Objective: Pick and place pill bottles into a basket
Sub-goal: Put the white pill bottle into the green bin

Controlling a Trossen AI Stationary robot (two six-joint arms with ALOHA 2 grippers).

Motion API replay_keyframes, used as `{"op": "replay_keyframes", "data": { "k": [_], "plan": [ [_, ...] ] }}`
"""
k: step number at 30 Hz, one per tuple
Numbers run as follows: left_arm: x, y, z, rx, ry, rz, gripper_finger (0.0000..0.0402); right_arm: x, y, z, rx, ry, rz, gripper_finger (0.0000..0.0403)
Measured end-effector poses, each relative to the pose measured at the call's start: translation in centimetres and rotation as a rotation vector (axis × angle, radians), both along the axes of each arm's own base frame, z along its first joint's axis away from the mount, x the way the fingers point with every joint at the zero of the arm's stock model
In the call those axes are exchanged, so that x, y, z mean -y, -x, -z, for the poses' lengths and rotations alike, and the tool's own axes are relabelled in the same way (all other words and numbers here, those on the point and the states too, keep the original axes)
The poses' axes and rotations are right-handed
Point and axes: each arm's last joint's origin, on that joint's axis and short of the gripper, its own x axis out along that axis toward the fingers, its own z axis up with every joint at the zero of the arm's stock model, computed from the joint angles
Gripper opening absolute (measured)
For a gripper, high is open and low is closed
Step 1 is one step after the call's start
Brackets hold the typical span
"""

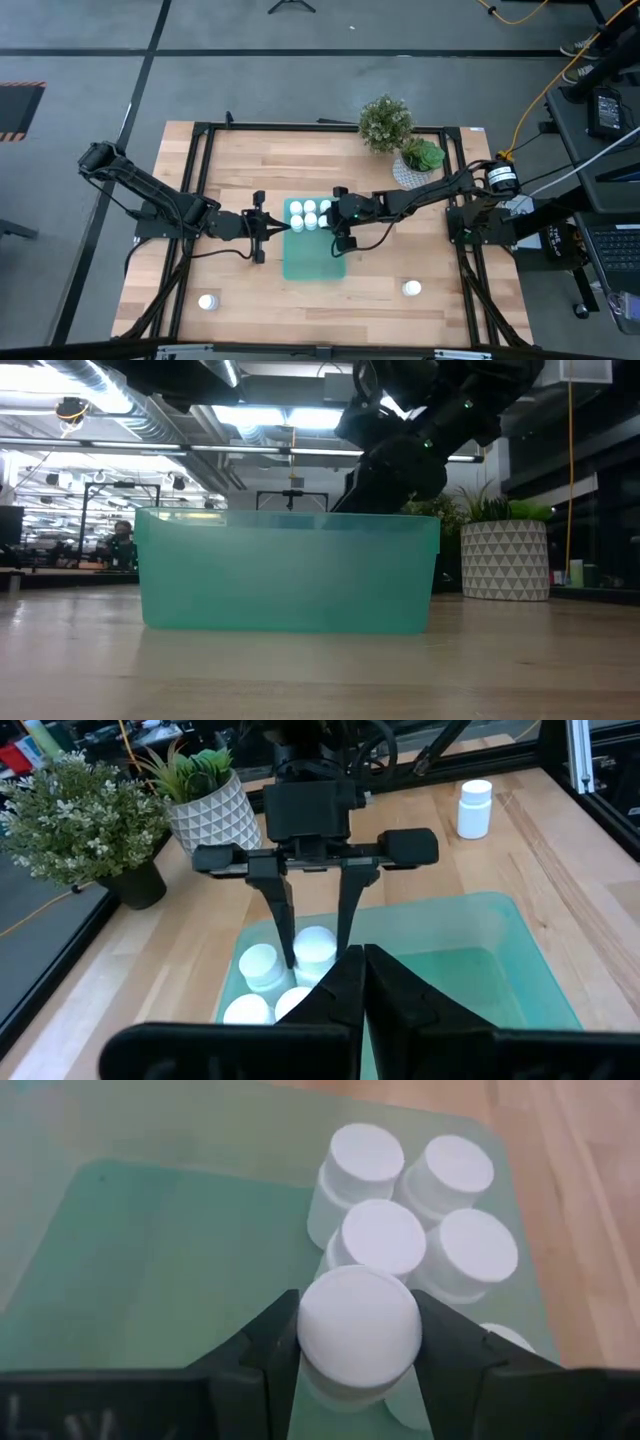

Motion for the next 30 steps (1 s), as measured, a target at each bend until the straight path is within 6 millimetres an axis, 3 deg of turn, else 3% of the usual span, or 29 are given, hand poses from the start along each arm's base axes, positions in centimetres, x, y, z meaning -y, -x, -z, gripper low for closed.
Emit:
{"op": "replay_keyframes", "data": {
  "k": [19, 25, 30],
  "plan": [
    [0.00, 0.00, 0.00, 0.000, 0.000, 0.000, 0.0007, -0.01, 0.18, 0.21, -0.028, -0.014, 0.007, 0.0152],
    [0.00, 0.00, 0.00, 0.000, 0.000, 0.000, 0.0004, -0.02, 0.20, 0.25, -0.031, -0.023, 0.012, 0.0204],
    [0.00, 0.00, 0.00, 0.000, 0.000, 0.000, 0.0002, -0.01, 0.19, 0.25, -0.031, -0.022, 0.012, 0.0195]
  ]
}}
